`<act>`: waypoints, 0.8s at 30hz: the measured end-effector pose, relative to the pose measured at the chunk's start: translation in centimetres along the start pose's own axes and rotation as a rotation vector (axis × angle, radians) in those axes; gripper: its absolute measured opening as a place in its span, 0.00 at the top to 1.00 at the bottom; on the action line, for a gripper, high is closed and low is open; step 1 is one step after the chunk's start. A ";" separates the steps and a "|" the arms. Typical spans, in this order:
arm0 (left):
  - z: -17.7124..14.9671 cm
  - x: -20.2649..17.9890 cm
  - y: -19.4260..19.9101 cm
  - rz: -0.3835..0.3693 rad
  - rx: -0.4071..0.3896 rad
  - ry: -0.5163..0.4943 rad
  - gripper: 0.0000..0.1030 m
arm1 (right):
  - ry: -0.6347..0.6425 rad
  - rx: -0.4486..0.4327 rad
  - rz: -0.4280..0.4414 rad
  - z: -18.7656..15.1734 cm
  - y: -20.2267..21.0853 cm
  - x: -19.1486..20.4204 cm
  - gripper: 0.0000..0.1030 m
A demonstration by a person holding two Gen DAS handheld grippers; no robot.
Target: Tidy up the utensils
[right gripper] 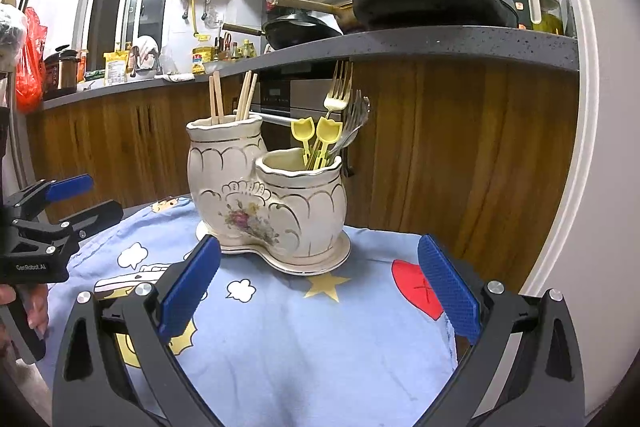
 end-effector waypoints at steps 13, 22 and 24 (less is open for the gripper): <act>-0.1 -0.1 -0.2 0.011 0.006 -0.004 0.05 | 0.001 0.002 0.001 0.0 0.0 0.0 0.05; -0.1 -0.1 -0.2 0.012 0.006 -0.003 0.05 | 0.000 0.003 0.000 0.0 0.0 0.1 0.05; -0.1 -0.1 -0.1 0.010 0.006 -0.004 0.05 | 0.000 0.004 0.001 0.0 0.0 0.1 0.05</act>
Point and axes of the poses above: each gripper's, at about its wrist camera, not at the fingertips, and y roughly against the way its jaws point, x to its left, z to its top, the point moved 10 cm from there along -y, roughly the way its jaws point, and after that the axes turned 13 degrees about y, right-handed, at the moved point
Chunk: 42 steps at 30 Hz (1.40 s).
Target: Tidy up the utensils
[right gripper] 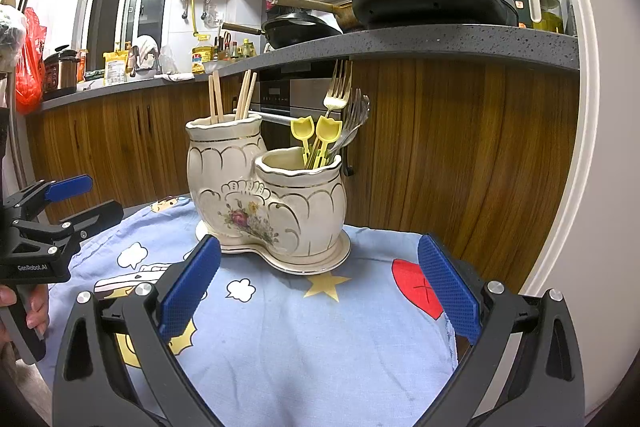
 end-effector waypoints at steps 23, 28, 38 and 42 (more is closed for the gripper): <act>0.1 0.2 0.1 0.001 -0.001 0.003 0.05 | -0.001 -0.002 0.000 0.0 0.0 -0.1 0.05; 0.1 0.2 0.1 0.002 -0.002 0.004 0.05 | -0.001 -0.003 0.000 0.0 0.0 0.0 0.05; 0.1 0.3 0.1 0.004 -0.004 0.006 0.05 | -0.004 -0.006 -0.001 0.1 0.2 -0.1 0.05; 0.2 0.4 0.2 0.006 -0.005 0.008 0.05 | -0.004 -0.006 -0.001 0.1 0.2 -0.1 0.05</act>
Point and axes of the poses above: each gripper's, at about its wrist camera, not at the fingertips, and y roughly against the way its jaws point, x to its left, z to its top, the point moved 10 cm from there along -y, roughly the way its jaws point, and after that the axes turned 13 degrees about y, right-handed, at the moved point
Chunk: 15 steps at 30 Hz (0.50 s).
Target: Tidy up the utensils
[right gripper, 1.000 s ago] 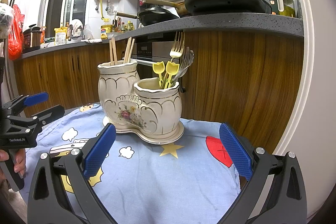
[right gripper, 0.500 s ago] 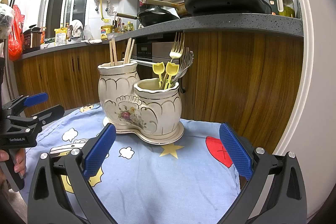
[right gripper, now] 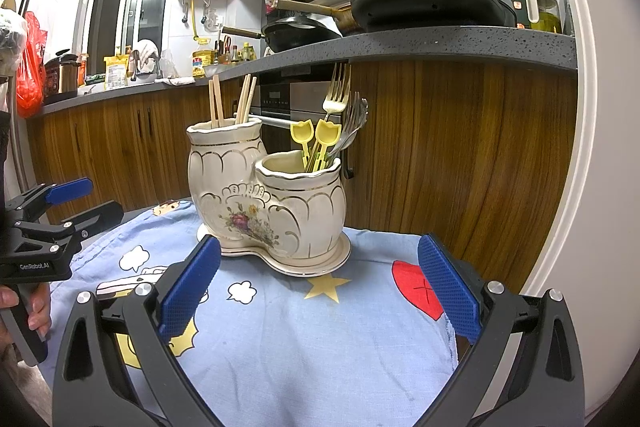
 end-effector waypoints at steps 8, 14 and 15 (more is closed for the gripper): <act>0.0 0.0 0.0 0.000 -0.001 0.001 0.05 | 0.000 0.000 0.000 0.0 0.0 0.0 0.05; 0.1 0.0 0.1 -0.003 -0.006 0.003 0.05 | 0.000 0.000 0.000 0.0 0.0 0.0 0.05; 0.2 0.0 0.2 -0.002 -0.009 0.004 0.05 | 0.000 0.000 0.000 0.0 0.0 0.0 0.05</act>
Point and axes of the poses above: each gripper's, at about its wrist camera, not at the fingertips, and y roughly against the way its jaws point, x to its left, z to its top, the point moved 10 cm from there along -y, roughly the way its jaws point, and after that the axes turned 13 degrees about y, right-handed, at the moved point
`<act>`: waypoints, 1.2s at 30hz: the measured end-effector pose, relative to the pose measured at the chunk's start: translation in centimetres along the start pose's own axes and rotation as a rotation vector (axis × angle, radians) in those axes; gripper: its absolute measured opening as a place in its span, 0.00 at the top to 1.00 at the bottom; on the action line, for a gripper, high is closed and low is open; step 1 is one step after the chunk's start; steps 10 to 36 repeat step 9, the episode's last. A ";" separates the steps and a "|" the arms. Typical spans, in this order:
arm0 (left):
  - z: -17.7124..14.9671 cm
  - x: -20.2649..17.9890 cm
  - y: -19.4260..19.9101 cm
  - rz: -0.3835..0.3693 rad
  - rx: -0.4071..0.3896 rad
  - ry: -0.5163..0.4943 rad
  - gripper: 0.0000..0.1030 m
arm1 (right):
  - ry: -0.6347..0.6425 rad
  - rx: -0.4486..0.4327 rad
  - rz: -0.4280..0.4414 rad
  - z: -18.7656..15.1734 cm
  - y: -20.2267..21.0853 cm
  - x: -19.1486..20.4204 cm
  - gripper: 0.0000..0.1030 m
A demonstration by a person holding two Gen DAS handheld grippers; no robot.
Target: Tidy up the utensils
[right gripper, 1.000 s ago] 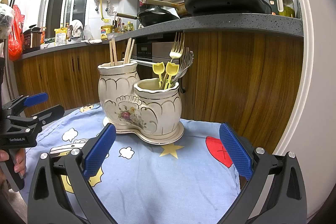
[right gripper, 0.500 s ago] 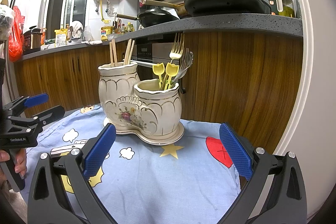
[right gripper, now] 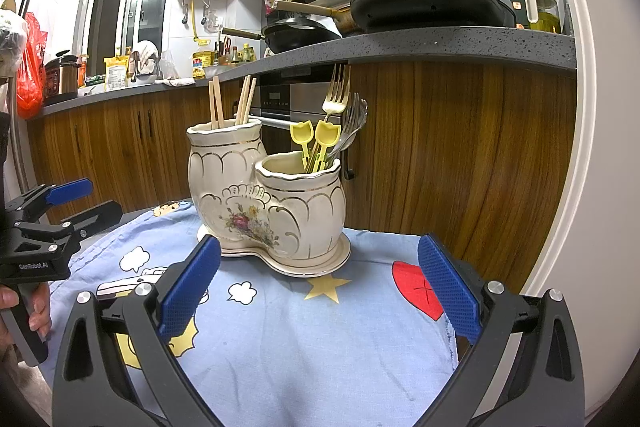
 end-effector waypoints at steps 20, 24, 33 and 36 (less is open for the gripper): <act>0.0 -0.1 -0.1 0.008 0.005 0.001 0.05 | -0.001 0.000 0.000 0.0 0.0 0.0 0.05; 0.0 -0.1 -0.1 0.008 0.005 0.001 0.05 | -0.001 0.000 0.000 0.0 0.0 0.0 0.05; 0.0 -0.1 -0.1 0.008 0.005 0.001 0.05 | -0.001 0.000 0.000 0.0 0.0 0.0 0.05; 0.0 -0.1 -0.1 0.008 0.005 0.001 0.05 | -0.001 0.000 0.000 0.0 0.0 0.0 0.05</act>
Point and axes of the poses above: each gripper's, at about its wrist camera, not at the fingertips, and y roughly against the way its jaws point, x to its left, z to its top, the point moved 10 cm from there along -y, roughly the way its jaws point, and after that the axes turned 13 degrees about y, right-handed, at the moved point
